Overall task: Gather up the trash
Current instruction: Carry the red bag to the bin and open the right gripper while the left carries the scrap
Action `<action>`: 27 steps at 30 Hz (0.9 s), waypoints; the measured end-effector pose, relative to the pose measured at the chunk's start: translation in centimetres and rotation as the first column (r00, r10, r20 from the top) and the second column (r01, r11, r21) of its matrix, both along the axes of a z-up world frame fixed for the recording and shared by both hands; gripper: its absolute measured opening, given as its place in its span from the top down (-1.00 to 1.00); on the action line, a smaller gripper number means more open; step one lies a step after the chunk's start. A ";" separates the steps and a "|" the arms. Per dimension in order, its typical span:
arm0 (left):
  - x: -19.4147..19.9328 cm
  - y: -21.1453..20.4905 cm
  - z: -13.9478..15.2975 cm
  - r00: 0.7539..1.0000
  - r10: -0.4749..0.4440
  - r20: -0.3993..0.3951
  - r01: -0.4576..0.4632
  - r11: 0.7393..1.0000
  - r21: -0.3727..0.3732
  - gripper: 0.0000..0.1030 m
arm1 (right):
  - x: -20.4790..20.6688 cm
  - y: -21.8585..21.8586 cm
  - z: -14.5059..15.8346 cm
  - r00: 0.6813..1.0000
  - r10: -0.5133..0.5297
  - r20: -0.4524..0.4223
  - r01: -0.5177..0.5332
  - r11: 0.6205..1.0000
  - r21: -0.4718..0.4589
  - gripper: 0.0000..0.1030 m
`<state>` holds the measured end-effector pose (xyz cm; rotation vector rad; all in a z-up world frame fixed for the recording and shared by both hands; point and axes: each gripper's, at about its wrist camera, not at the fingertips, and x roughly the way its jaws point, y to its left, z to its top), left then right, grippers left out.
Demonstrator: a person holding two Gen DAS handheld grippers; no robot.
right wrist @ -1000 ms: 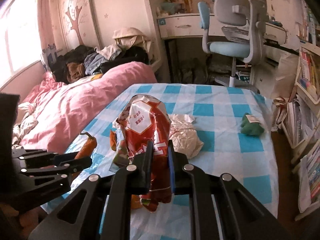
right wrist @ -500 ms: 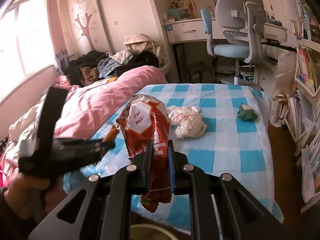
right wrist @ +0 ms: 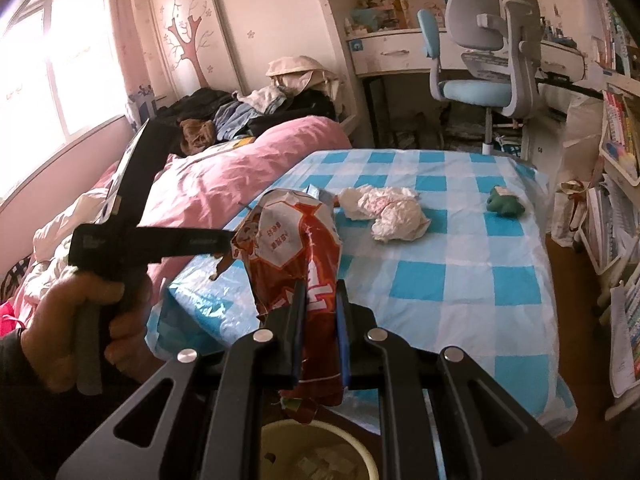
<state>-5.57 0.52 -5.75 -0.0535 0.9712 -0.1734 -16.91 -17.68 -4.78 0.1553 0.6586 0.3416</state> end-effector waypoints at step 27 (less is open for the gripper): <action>-6.6 -1.3 -2.1 0.997 -0.070 -0.034 0.072 0.996 0.045 0.61 | -6.9 5.4 -8.0 0.930 0.193 -0.312 -0.225 0.972 -0.070 0.64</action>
